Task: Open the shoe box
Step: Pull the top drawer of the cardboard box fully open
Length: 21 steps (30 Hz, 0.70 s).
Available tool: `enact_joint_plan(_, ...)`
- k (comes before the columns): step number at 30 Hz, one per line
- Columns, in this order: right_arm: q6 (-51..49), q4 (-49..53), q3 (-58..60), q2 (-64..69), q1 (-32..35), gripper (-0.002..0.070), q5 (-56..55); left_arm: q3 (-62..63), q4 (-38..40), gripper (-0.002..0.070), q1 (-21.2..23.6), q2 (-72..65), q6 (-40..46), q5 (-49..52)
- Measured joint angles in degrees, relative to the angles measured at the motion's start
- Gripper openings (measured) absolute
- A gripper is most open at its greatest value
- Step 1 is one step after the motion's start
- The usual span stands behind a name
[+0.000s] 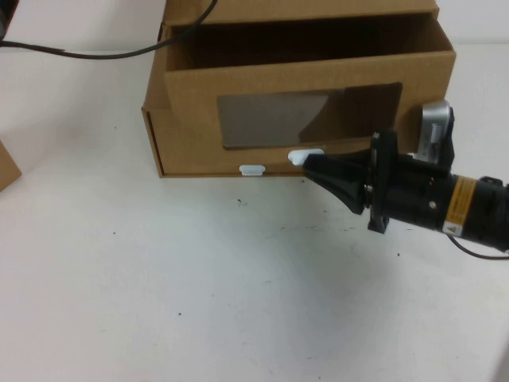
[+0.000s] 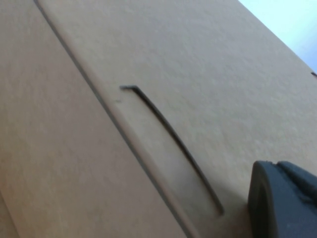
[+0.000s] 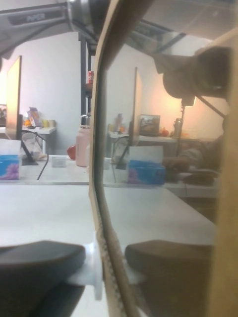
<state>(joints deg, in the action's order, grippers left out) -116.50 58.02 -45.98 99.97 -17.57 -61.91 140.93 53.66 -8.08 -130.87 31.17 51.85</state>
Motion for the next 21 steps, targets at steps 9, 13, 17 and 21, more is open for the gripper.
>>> enact_joint_plan(9, 1.1, 0.0, 6.2, -4.7, 0.0, -0.0001, 0.0, 0.0, 0.3, -0.0010, -0.1, 0.0, 0.0, 0.2)
enact_joint_plan(13, 1.2, 0.0, 7.8, -5.7, 0.0, -0.0001, -0.1, 0.0, 0.2, -0.0010, -0.1, 0.0, 0.0, 0.1)
enact_joint_plan(17, 1.2, 0.0, 8.3, -6.3, 0.0, -0.0001, -0.1, 0.0, -0.1, -0.0010, -0.1, 0.0, -0.1, -0.1)
enact_joint_plan(21, 1.2, 0.2, 8.3, -6.5, 0.0, -0.0001, -0.1, 0.0, -0.3, -0.0010, -0.1, 0.0, -0.2, -0.2)
